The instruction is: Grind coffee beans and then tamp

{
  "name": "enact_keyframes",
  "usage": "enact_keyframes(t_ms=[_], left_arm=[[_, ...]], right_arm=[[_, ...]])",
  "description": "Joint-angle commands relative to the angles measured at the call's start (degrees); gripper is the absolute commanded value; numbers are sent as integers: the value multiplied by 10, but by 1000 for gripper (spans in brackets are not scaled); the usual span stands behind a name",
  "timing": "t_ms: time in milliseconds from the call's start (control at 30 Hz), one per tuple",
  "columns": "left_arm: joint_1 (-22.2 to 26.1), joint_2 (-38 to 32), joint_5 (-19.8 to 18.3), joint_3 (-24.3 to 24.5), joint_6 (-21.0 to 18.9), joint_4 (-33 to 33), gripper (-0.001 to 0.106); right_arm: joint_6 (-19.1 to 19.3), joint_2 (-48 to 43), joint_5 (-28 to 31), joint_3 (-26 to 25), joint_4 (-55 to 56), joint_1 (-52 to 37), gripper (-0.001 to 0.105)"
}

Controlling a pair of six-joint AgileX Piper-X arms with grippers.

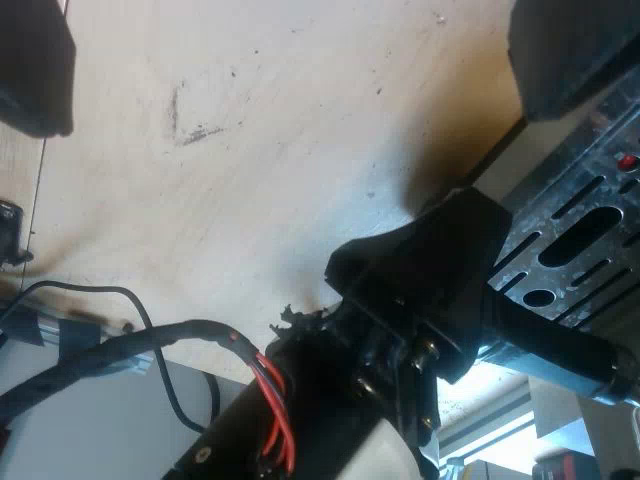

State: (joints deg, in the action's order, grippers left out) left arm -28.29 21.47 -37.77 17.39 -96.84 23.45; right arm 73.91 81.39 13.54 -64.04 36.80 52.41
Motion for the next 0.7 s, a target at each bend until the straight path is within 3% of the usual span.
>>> enact_keyframes(t_ms=[33, 167, 400, 600, 700], left_arm=[[0, -1, 3, 1, -8, -7, 90], [0, -1, 3, 1, -8, -7, 90], [0, -1, 3, 1, -8, -7, 90], [0, -1, 3, 1, -8, -7, 90], [0, -1, 3, 1, -8, -7, 90]], right_arm=[[9, 0, 8, -5, 8, -2, 54], [9, 0, 8, -5, 16, -2, 40], [9, 0, 8, -5, 26, -2, 0], [8, -3, 6, -5, 32, -2, 0], [-19, -15, 6, -5, 49, -2, 0]])
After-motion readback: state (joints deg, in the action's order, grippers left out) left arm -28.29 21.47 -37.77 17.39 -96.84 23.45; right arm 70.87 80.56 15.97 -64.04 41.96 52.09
